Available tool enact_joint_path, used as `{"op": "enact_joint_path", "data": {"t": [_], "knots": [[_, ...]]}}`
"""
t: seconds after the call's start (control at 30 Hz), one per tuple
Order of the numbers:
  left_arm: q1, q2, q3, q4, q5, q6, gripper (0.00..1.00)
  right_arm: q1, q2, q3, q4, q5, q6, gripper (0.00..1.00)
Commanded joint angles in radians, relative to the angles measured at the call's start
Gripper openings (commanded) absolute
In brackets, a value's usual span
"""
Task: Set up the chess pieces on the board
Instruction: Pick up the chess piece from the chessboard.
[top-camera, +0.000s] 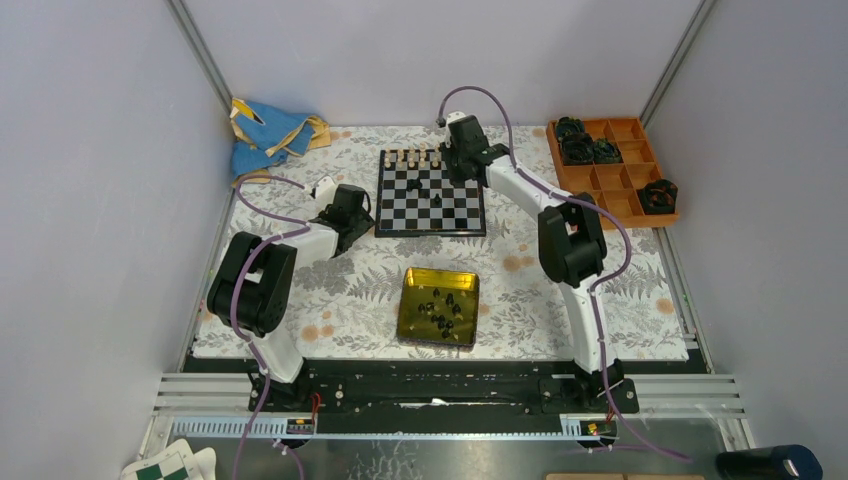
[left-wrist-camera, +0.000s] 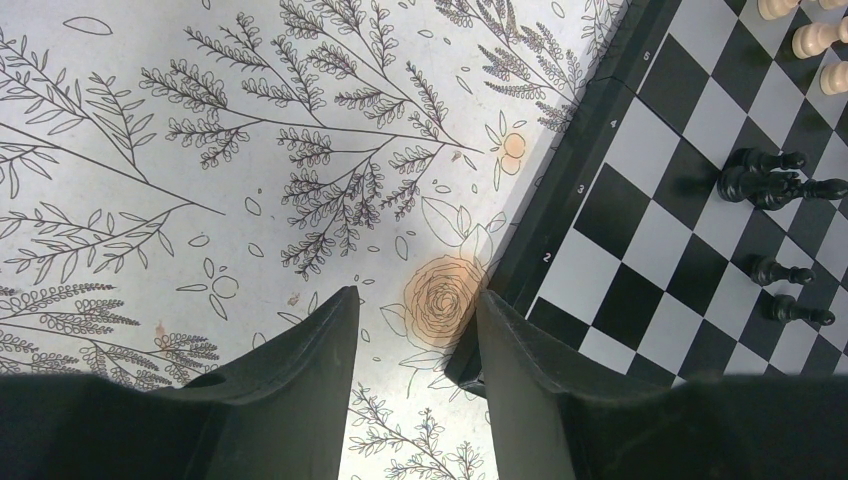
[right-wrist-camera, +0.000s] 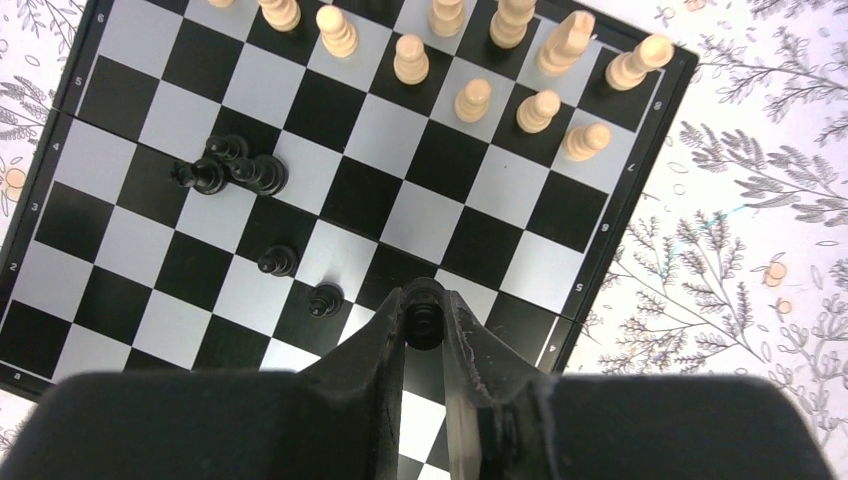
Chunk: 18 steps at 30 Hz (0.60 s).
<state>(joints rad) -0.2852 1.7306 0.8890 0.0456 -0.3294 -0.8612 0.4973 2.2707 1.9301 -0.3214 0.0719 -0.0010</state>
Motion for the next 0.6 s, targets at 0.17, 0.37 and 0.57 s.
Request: {"op": "enact_joint_path", "data": {"t": [0.17, 0.37, 0.57], "knots": [[0.009, -0.036, -0.010, -0.004, -0.037, -0.003, 0.54, 0.002, -0.162, -0.036, 0.028, 0.078, -0.045, 0.04], [0.014, -0.069, -0.025, -0.004, -0.035, 0.000, 0.61, 0.002, -0.233, -0.068, 0.006, 0.095, -0.042, 0.04], [0.016, -0.110, -0.044, -0.010, -0.038, 0.004, 0.80, 0.003, -0.302, -0.136, 0.007, 0.097, -0.028, 0.04]]}}
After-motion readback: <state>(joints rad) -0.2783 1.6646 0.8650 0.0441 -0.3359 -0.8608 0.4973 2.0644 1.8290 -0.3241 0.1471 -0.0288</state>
